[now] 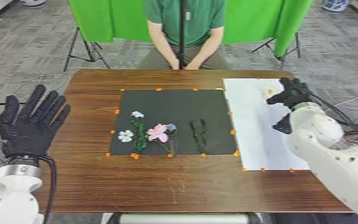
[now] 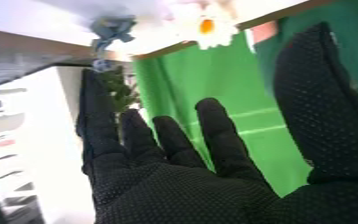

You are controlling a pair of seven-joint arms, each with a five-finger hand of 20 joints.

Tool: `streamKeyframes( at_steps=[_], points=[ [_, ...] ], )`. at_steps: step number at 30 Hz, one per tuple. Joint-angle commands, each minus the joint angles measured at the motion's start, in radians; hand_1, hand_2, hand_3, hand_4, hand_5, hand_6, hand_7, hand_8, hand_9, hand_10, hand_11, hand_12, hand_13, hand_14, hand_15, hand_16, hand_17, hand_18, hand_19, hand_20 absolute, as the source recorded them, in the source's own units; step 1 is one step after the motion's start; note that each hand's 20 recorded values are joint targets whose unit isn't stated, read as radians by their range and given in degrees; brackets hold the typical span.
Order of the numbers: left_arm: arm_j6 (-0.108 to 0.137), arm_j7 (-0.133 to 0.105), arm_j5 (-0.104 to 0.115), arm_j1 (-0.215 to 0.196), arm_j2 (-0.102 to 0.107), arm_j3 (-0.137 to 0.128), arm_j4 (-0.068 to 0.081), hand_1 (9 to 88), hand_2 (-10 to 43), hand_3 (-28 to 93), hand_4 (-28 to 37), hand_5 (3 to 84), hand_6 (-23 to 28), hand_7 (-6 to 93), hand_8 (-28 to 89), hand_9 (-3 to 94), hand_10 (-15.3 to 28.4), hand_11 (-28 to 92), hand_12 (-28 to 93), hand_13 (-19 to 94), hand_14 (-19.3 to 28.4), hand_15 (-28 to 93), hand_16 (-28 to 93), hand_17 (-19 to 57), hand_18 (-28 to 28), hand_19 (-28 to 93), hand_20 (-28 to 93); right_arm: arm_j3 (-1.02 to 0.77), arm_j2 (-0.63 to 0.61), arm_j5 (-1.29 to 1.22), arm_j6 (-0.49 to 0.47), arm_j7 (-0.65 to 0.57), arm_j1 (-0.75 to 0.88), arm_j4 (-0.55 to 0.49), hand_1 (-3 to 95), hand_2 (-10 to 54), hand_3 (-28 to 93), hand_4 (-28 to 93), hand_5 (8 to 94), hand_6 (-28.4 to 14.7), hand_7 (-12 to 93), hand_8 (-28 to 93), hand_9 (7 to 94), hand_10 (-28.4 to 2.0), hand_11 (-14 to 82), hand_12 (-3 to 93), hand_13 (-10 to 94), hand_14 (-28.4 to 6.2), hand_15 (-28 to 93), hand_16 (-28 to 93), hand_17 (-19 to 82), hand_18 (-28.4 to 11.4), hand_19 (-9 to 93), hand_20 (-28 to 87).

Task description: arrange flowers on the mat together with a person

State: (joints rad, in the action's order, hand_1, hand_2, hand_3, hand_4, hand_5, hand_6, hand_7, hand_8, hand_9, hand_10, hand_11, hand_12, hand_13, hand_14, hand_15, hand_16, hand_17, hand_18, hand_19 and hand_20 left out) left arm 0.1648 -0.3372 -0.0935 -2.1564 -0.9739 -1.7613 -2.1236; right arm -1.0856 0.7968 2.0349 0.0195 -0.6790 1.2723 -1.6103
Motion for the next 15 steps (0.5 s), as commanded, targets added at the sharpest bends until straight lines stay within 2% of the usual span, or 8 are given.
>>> streamKeyframes(
  at_steps=[1, 3, 4, 6, 7, 9, 13, 15],
  points=[
    [0.008, -0.006, 0.004, -0.020, 0.000, 0.004, 0.001, 24.5, 13.0, 66, -28.3, 39.3, 7.6, 10.3, -9, 37.2, 15.7, 16, 10, 24, 13.4, 21, -6, -3.8, 12.6, 26, 12, 0.076, 0.000, -0.042, -0.091, -0.013, -0.133, 0.094, 39.8, -9.5, 75, -28, 23.9, -7.4, 11, -8, 18.3, -21.7, 0.7, 13.6, 15, -19.7, 17, 3, 17, -24.6, 45, 0],
    [0.007, -0.003, 0.001, -0.014, 0.000, 0.006, 0.001, 24.4, 13.0, 66, -28.3, 39.3, 7.6, 10.3, -9, 37.2, 15.7, 16, 10, 23, 13.4, 21, -6, -3.9, 12.6, 26, 12, 0.122, -0.008, -0.053, -0.037, -0.006, -0.158, 0.127, 40.4, -9.5, 75, -28, 24.0, -7.4, 11, -8, 18.5, -21.9, 0.9, 13.2, 16, -19.6, 18, 3, 18, -24.2, 46, -1],
    [0.014, -0.003, 0.002, -0.011, 0.000, 0.009, -0.001, 24.4, 13.0, 66, -28.3, 39.3, 7.6, 10.3, -9, 37.1, 15.7, 16, 10, 23, 13.4, 21, -6, -3.9, 12.6, 26, 12, 0.139, -0.010, -0.057, -0.021, -0.004, -0.169, 0.141, 41.2, -9.5, 75, -28, 24.8, -7.5, 12, -8, 19.2, -21.9, 1.6, 13.2, 17, -19.0, 19, 3, 20, -23.3, 46, -1],
    [0.025, -0.003, 0.007, -0.006, -0.001, 0.015, -0.002, 24.6, 13.0, 66, -28.3, 39.1, 7.6, 10.3, -9, 36.8, 15.7, 16, 10, 23, 13.4, 21, -6, -3.9, 12.6, 26, 12, 0.165, -0.013, -0.049, -0.025, -0.016, -0.188, 0.160, 45.2, -9.5, 76, -28, 27.8, -6.6, 15, -10, 23.5, -20.4, 5.4, 11.7, 23, -16.6, 21, 1, 28, -21.0, 46, -2],
    [0.017, -0.003, 0.009, -0.007, 0.000, 0.016, -0.001, 24.6, 13.0, 66, -28.3, 39.0, 7.5, 10.4, -8, 36.3, 15.6, 16, 10, 23, 13.4, 21, -6, -3.9, 12.6, 26, 12, 0.180, -0.016, -0.051, -0.016, -0.025, -0.195, 0.167, 45.8, -9.5, 76, -28, 28.3, -6.4, 16, -10, 24.2, -20.0, 5.7, 11.3, 24, -16.3, 21, 1, 29, -20.8, 46, -2],
    [0.027, -0.006, 0.011, -0.007, -0.001, 0.018, -0.003, 24.6, 13.0, 66, -28.3, 38.9, 7.5, 10.4, -8, 35.7, 15.4, 16, 10, 23, 13.5, 21, -6, -3.9, 12.6, 26, 12, 0.195, -0.013, -0.048, -0.028, -0.045, -0.206, 0.180, 47.5, -9.5, 76, -28, 29.3, -6.2, 17, -11, 25.1, -19.4, 6.4, 10.9, 24, -16.2, 21, 1, 32, -20.1, 44, -3],
    [0.023, -0.004, 0.009, -0.005, -0.004, 0.019, 0.000, 24.6, 13.0, 66, -28.3, 38.8, 7.6, 10.3, -8, 35.5, 15.5, 16, 10, 23, 13.6, 21, -6, -4.0, 12.6, 27, 12, 0.208, -0.011, -0.034, -0.007, -0.081, -0.198, 0.190, 49.1, -9.5, 78, -28, 30.6, -5.6, 18, -12, 26.0, -19.2, 7.2, 10.7, 25, -16.3, 22, 0, 36, -19.1, 41, -1],
    [0.028, -0.007, 0.012, -0.009, -0.004, 0.019, -0.003, 24.6, 13.0, 66, -28.3, 38.8, 7.5, 10.3, -8, 35.3, 15.4, 16, 10, 23, 13.7, 21, -6, -4.0, 12.7, 27, 12, 0.212, -0.004, -0.037, -0.011, -0.106, -0.201, 0.200, 49.2, -9.5, 79, -28, 30.9, -5.3, 18, -12, 26.4, -19.0, 7.5, 10.7, 25, -16.3, 22, 0, 36, -19.0, 42, 0]
  ],
)
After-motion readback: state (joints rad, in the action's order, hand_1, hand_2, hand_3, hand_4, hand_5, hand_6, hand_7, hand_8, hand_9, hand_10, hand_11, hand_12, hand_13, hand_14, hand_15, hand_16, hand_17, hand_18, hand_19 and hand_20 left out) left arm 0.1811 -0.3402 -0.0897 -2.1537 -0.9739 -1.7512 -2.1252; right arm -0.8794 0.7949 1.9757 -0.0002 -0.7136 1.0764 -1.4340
